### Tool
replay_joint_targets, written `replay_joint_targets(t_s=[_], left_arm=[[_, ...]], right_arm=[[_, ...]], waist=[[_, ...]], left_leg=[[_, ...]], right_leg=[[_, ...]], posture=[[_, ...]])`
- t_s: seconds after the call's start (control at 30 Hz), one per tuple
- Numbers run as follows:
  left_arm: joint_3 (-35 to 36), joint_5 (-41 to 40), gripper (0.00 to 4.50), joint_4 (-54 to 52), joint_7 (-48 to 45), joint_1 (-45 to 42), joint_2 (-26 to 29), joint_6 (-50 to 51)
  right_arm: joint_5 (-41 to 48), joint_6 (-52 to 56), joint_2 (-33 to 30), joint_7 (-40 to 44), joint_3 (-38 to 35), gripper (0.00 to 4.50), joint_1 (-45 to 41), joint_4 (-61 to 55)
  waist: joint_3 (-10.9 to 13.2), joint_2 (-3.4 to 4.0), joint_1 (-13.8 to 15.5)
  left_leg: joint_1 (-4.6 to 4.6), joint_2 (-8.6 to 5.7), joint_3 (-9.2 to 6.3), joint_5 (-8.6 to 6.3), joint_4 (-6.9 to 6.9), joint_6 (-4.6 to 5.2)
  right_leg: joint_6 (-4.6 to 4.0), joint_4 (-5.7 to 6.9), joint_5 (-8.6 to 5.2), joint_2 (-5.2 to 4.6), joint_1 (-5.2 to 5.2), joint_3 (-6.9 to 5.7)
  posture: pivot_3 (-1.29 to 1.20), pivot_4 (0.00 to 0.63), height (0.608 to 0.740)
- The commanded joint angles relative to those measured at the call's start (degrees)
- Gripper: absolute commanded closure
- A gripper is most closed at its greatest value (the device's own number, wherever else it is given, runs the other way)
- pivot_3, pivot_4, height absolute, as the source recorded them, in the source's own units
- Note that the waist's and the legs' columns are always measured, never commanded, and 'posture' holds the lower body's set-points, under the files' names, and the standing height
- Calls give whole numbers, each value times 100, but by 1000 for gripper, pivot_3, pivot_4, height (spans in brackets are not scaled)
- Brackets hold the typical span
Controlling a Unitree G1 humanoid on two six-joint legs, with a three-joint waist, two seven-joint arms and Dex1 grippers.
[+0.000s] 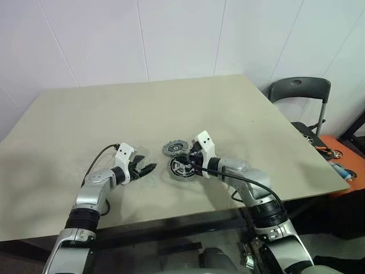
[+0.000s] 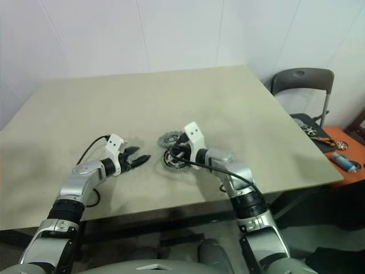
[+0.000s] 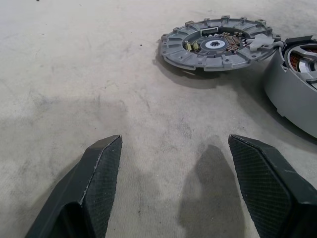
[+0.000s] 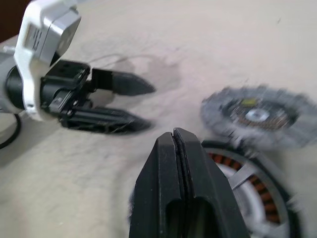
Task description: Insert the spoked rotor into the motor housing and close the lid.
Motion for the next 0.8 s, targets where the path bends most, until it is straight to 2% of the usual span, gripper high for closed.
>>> replay_joint_targets(t_s=[0.03,0.13,0.23,0.4,0.53,0.67,0.8], left_arm=[[-22,46,858,81,34,45,6,64],[-8,50,858,128,29,29,19,38],[5,48,858,171,29,9,37,20],[-7,45,858,178,20,15,40,12],[-13,27,858,220,-19,-21,0,-53],[171,-407,858,-27,-444,-191,-24,65],[404,-1101,858,-817,-903,-379,143,735]], right_arm=[[-352,-351,-149,-21,247,4477,-10,333],[-846,-747,-325,-45,693,4477,170,626],[-1037,-893,-337,-151,773,4477,287,887],[-583,-617,-119,-122,307,4477,181,527],[179,-12,48,49,-352,4477,-349,9],[349,196,-544,752,-168,4477,-845,-511],[-39,-295,-1385,1543,482,4477,-946,-659]], waist=[[0,1,0],[-2,6,-3],[-9,0,-13],[-16,-10,-53],[-6,5,-50],[15,31,-33],[14,21,5]], left_leg=[[0,0,0,0,-2,0],[-1,0,1,0,-3,0],[9,0,1,0,0,0],[12,0,1,0,6,-1],[5,0,-2,0,5,-1],[-10,0,-1,0,6,-1],[-74,0,-13,0,3,0]], right_leg=[[0,-2,0,0,0,0],[0,-3,0,0,-1,1],[0,-3,-1,0,8,0],[0,-6,-1,0,18,0],[0,-3,-1,0,9,0],[1,-3,0,-1,-4,0],[7,-20,3,-1,-50,-13]], posture=[[0,0,740],[0,0,740],[0,0,740],[0,0,740],[0,0,740],[0,0,740],[0,0,740]])
